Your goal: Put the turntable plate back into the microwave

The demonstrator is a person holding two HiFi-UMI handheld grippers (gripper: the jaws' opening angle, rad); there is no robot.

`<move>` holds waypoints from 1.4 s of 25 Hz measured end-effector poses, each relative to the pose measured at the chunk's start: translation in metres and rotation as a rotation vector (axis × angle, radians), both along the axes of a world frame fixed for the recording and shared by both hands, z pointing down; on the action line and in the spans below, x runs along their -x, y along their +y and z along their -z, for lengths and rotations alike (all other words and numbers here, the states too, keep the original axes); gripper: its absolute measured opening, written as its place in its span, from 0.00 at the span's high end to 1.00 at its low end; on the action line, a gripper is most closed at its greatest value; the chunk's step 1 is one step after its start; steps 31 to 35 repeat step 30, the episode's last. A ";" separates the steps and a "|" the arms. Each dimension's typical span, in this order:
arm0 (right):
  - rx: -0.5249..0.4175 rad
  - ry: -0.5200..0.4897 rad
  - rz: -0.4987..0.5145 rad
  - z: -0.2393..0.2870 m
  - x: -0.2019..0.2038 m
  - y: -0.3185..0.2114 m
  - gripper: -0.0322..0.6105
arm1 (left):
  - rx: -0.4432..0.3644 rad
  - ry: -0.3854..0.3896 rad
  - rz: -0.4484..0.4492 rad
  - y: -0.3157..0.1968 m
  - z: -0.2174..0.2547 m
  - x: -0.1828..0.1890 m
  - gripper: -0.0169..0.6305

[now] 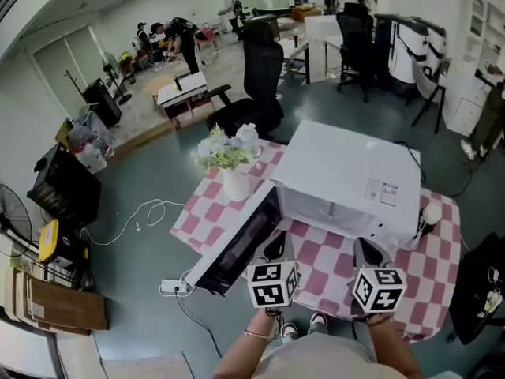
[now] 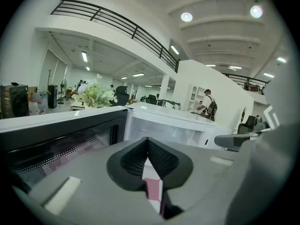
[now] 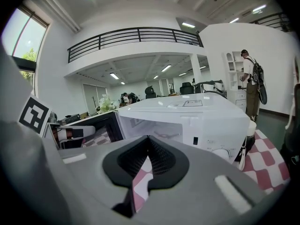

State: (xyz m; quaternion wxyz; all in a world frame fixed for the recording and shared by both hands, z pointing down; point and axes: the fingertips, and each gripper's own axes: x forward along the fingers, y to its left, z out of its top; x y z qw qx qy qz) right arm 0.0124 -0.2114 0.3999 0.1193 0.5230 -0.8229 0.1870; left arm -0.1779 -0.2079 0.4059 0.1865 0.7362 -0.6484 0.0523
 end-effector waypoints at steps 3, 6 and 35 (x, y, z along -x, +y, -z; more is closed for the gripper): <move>-0.002 0.004 -0.002 0.001 -0.001 -0.001 0.93 | 0.007 -0.003 -0.012 -0.002 -0.001 -0.003 0.98; -0.016 0.037 -0.001 0.001 -0.002 -0.001 0.94 | 0.010 -0.003 -0.023 -0.003 -0.002 -0.006 0.98; -0.012 0.039 -0.012 -0.001 -0.017 0.000 0.94 | 0.034 -0.023 -0.029 -0.004 -0.011 -0.018 0.98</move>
